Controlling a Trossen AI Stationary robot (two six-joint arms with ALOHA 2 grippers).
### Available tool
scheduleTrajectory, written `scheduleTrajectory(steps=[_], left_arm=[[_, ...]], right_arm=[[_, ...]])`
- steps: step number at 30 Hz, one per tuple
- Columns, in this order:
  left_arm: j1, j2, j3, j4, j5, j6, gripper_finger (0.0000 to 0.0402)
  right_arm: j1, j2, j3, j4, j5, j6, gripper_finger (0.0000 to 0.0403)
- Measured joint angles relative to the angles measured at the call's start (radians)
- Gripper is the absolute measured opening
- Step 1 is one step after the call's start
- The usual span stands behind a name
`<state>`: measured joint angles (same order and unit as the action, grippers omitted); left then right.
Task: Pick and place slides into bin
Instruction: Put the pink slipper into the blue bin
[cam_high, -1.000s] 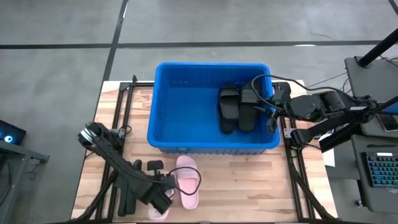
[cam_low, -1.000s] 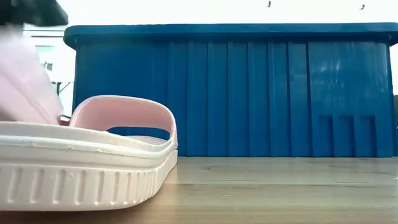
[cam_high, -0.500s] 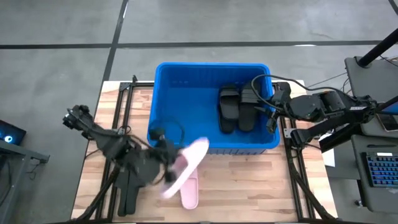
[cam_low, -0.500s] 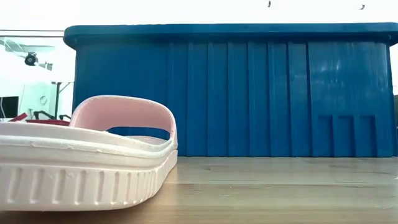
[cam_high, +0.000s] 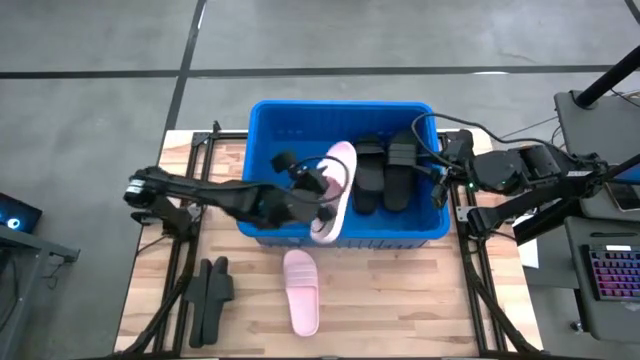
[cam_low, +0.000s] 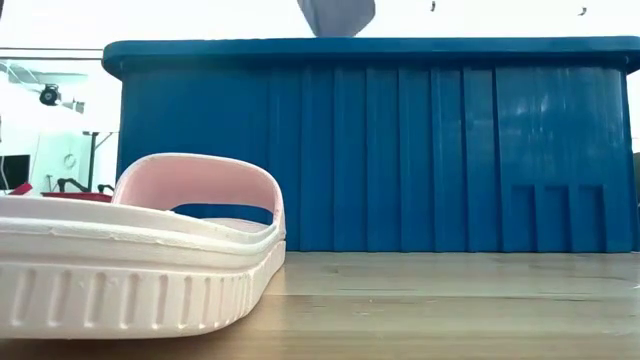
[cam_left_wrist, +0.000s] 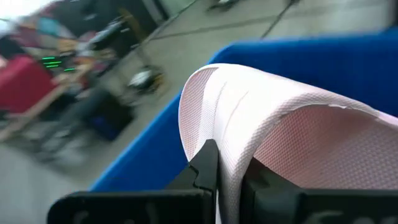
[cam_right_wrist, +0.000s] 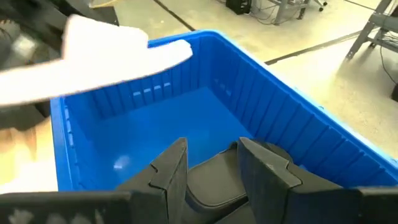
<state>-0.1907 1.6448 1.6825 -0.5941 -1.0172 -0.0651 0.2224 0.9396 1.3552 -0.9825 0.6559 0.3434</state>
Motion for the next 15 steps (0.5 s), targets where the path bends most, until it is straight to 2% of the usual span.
scheduleTrajectory(steps=[3,10,12,15], left_arm=[[0.068,0.061,0.004,0.002,-0.071,0.065,0.0],[0.247,0.184,0.014,-0.008,-0.066,0.076,0.0],[0.292,0.208,0.014,-0.027,-0.031,0.098,0.0],[0.345,0.237,0.014,-0.019,0.082,0.133,0.0]], right_arm=[[0.0,-0.011,0.0,0.0,0.001,0.004,0.0132],[0.0,-0.036,0.013,-0.001,0.025,0.04,0.0132],[0.0,-0.047,0.016,0.0,0.047,0.053,0.0132],[0.0,-0.064,0.016,-0.001,0.109,0.053,0.0132]])
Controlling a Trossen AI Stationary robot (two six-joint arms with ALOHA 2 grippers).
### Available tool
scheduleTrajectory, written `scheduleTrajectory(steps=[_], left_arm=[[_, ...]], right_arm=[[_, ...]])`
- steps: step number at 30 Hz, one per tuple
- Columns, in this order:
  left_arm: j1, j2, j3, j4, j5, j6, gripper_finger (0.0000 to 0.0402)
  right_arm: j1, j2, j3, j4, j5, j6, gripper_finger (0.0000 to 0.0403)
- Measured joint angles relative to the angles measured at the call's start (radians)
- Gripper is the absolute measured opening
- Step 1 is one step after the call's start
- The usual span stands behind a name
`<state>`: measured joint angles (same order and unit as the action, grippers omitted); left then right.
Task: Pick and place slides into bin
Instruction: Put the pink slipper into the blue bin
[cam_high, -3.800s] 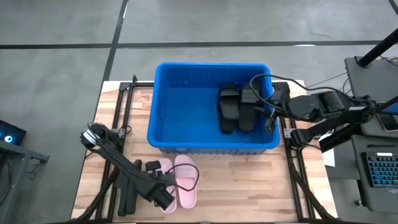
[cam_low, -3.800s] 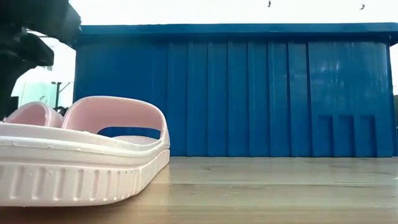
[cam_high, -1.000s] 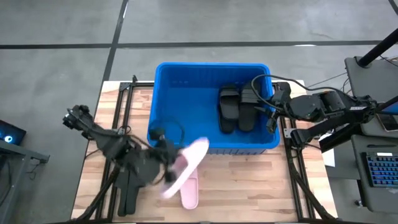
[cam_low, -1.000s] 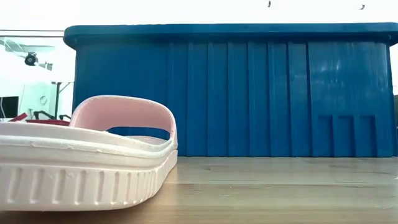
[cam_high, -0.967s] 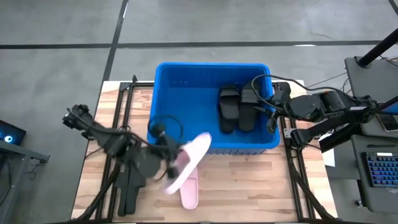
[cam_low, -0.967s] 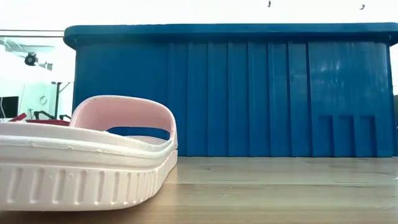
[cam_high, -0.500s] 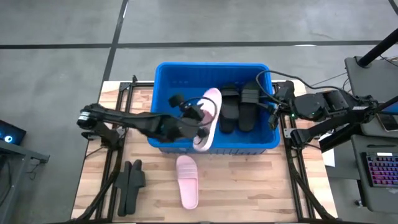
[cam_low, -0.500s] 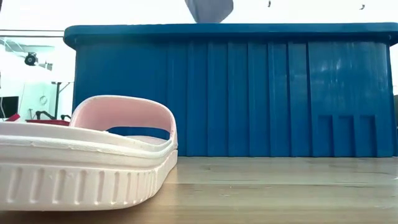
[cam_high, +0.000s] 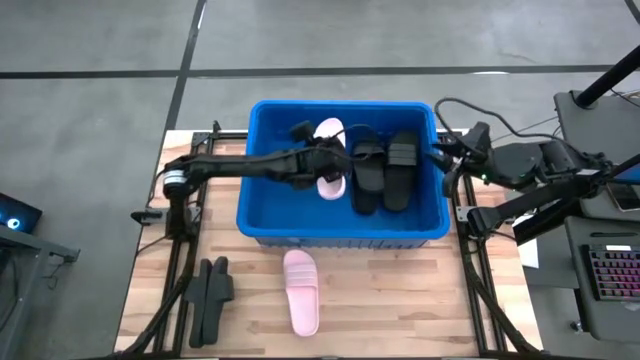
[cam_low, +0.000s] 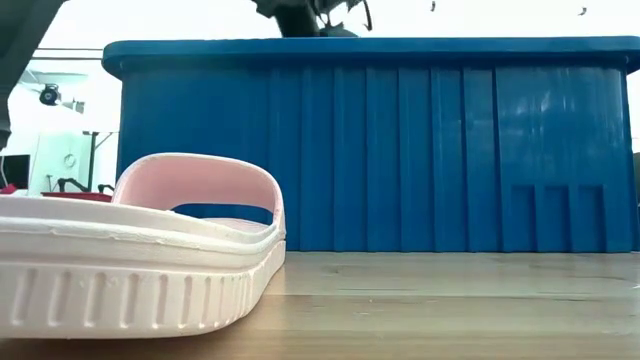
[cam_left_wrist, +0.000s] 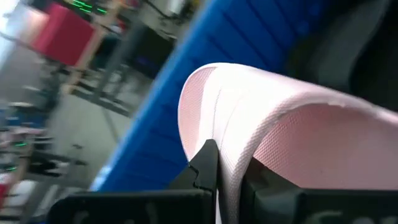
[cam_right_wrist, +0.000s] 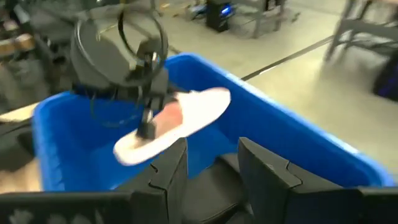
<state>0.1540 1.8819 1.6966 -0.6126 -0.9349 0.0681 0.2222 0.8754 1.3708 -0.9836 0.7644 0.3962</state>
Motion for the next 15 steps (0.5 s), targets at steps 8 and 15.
scheduleTrajectory(steps=[8,15], left_arm=[[0.085,0.088,0.0,0.001,0.117,0.106,0.0],[0.116,0.161,-0.001,0.073,0.132,0.204,0.0]], right_arm=[[0.0,-0.026,0.0,0.002,0.133,0.005,0.0132],[0.0,-0.024,0.0,0.011,0.208,0.005,0.0132]])
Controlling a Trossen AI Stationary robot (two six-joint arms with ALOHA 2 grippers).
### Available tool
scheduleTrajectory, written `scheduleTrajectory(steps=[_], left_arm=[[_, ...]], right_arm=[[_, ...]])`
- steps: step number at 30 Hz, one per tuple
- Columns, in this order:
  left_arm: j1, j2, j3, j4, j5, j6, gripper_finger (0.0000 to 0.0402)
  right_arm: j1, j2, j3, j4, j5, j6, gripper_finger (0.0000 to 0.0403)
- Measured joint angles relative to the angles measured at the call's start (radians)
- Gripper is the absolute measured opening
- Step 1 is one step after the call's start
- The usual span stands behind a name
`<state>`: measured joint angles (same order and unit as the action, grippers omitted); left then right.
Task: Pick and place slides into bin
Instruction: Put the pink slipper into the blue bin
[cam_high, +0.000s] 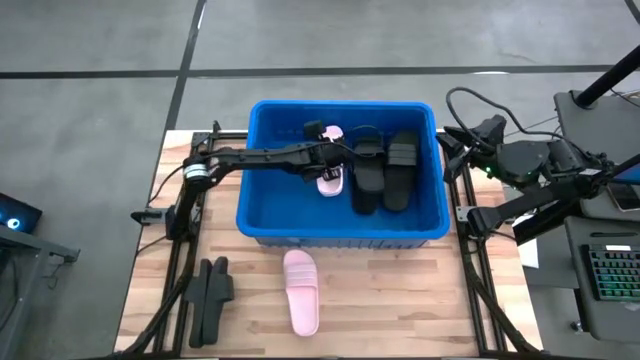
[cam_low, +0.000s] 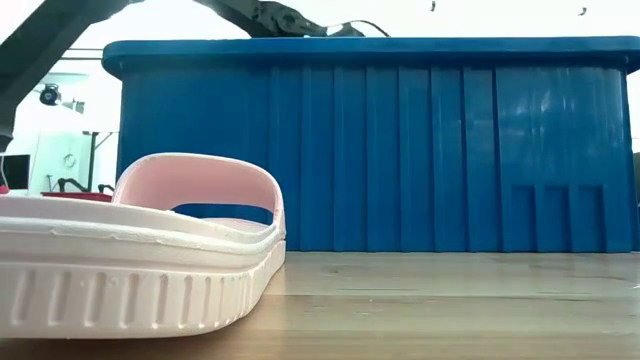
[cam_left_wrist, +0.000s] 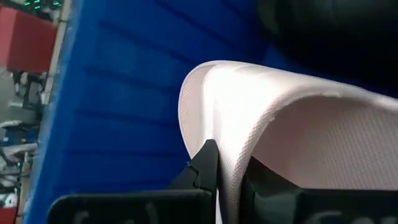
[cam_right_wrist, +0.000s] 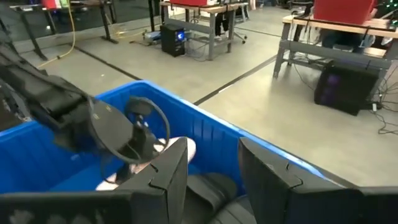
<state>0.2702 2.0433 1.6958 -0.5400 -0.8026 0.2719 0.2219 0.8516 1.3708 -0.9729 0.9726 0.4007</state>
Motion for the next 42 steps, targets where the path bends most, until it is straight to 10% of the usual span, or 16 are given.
scheduleTrajectory(steps=[28,42], left_arm=[[0.076,0.099,0.003,0.183,0.144,0.075,0.0003],[0.09,0.1,0.001,0.181,0.317,0.076,0.0182]], right_arm=[[0.0,0.0,0.0,0.053,-0.004,-0.007,0.0132],[0.0,0.0,0.0,0.065,-0.011,-0.013,0.0132]])
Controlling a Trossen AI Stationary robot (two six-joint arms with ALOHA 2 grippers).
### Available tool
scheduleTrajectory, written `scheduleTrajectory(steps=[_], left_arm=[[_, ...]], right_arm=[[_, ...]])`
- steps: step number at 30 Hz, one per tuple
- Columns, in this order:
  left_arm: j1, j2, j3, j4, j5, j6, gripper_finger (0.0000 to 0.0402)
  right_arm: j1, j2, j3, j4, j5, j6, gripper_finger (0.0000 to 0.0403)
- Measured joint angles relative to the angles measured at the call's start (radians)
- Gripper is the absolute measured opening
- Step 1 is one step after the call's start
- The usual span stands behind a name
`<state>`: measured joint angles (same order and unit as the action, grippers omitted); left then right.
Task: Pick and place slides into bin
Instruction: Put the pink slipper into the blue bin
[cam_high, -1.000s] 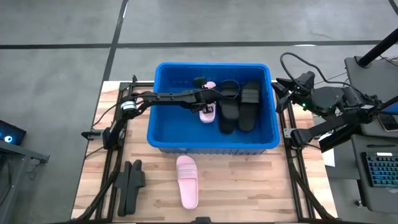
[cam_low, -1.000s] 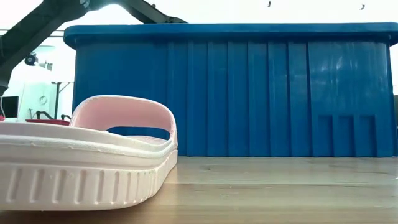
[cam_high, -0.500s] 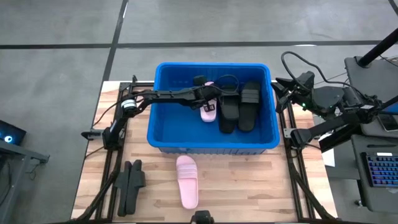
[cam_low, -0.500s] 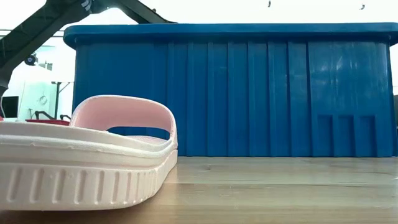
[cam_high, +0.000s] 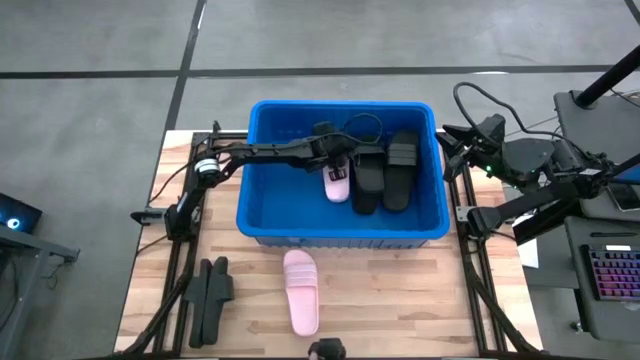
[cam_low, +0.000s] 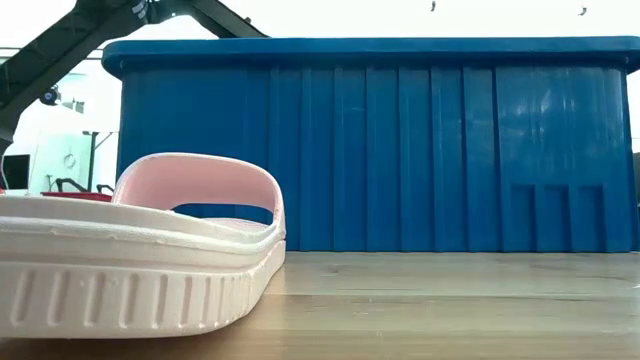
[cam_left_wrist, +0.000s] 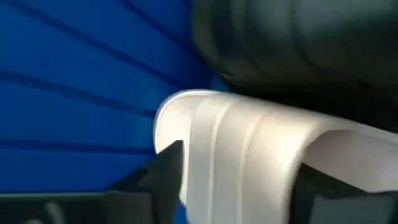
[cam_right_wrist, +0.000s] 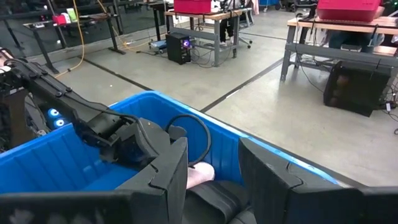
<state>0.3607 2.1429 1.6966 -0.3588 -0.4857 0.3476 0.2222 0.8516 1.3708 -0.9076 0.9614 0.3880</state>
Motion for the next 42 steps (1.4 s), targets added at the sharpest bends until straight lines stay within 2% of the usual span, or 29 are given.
scheduleTrajectory(steps=[5,9,12,15,19,22,28,42], left_arm=[[0.0,0.001,0.0,-0.042,0.006,0.006,0.0244],[0.0,0.001,0.011,-0.098,0.013,0.001,0.027],[0.0,-0.012,0.02,-0.144,0.071,-0.001,0.0279],[-0.002,-0.038,0.021,-0.185,0.151,-0.002,0.0281],[-0.003,-0.073,0.018,-0.176,0.171,-0.001,0.0281],[-0.003,-0.082,0.018,-0.105,0.178,0.0,0.0281],[0.002,-0.08,0.016,-0.01,0.276,0.006,0.0281],[0.021,-0.042,-0.042,0.045,0.212,0.0,0.0281]], right_arm=[[0.0,0.0,0.0,0.0,0.0,-0.007,0.0132],[0.0,0.0,0.0,0.0,-0.001,-0.029,0.0132],[0.0,0.0,0.0,0.001,-0.003,-0.044,0.0132],[0.0,0.0,0.0,0.001,-0.003,-0.048,0.0132],[0.0,0.0,0.0,0.0,-0.004,-0.049,0.0132],[0.0,0.0,0.0,0.0,-0.004,-0.052,0.0132],[0.0,0.0,0.0,0.0,-0.026,-0.052,0.0132],[0.0,0.0,0.0,0.003,-0.03,-0.048,0.0132]])
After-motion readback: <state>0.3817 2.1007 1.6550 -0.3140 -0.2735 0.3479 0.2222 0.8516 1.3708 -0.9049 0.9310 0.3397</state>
